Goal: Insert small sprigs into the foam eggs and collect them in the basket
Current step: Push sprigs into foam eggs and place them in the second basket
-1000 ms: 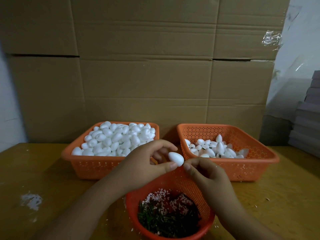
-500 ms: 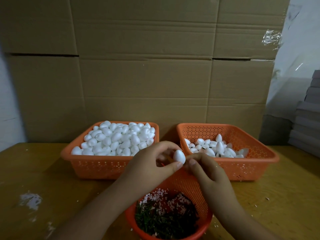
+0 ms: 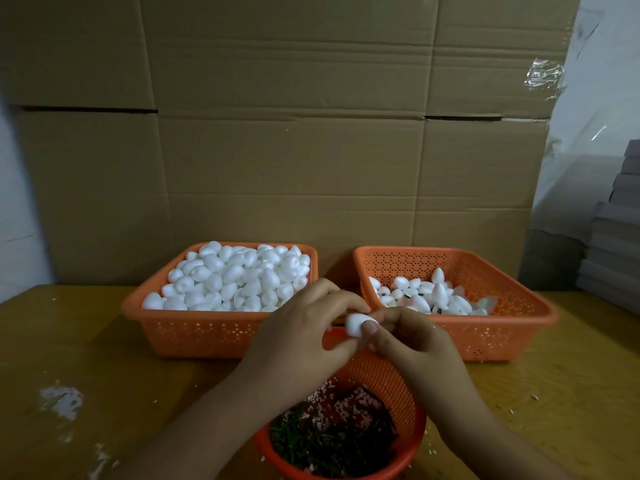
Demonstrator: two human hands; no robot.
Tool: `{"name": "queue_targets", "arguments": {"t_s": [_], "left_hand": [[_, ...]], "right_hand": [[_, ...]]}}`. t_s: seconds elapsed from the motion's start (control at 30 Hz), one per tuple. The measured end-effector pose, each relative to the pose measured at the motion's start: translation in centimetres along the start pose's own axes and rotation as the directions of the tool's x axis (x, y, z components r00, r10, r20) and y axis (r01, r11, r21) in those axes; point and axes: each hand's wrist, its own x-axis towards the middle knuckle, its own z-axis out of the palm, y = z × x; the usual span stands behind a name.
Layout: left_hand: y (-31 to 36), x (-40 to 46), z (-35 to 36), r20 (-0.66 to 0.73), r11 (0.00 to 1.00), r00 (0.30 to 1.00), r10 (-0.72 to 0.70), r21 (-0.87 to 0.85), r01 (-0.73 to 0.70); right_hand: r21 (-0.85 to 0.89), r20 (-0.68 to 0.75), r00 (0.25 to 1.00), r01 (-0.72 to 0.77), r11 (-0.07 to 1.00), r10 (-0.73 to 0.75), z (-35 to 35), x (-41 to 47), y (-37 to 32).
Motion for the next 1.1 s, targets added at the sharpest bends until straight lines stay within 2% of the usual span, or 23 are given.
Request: {"name": "queue_targets", "arguments": {"t_s": [0.17,0.37,0.67,0.9,1.03,1.1], "left_hand": [[-0.9,0.1,0.0,0.018,0.956,0.99,-0.139,-0.257,0.139],[-1.9,0.3,0.0,0.065,0.931,0.976,-0.207,-0.293,0.217],[-1.6,0.1,0.3,0.023,0.955,0.982,-0.186,-0.232,0.186],[-1.8,0.3,0.0,0.049,0.949,0.98,-0.191,-0.244,0.198],[-2.9,0.6,-1.4,-0.05,0.95,0.969,-0.244,-0.212,0.228],[-3.9,0.6,-2.2,-0.155,0.967,0.954,-0.256,-0.051,0.251]], "right_hand": [[0.121,-0.044,0.995,-0.087,0.989,0.093,-0.4,0.2,0.1],[0.106,-0.035,0.996,-0.074,0.992,0.078,-0.4,0.0,0.0],[-0.093,-0.036,0.999,-0.002,0.996,-0.002,-0.2,-0.2,-0.1],[-0.093,-0.027,1.0,-0.008,0.996,0.005,-0.6,0.2,0.0],[-0.172,-0.16,0.985,0.042,0.984,-0.07,-1.8,1.0,-0.1],[-0.249,-0.249,0.962,0.047,0.967,-0.11,-3.0,1.6,0.0]]}}
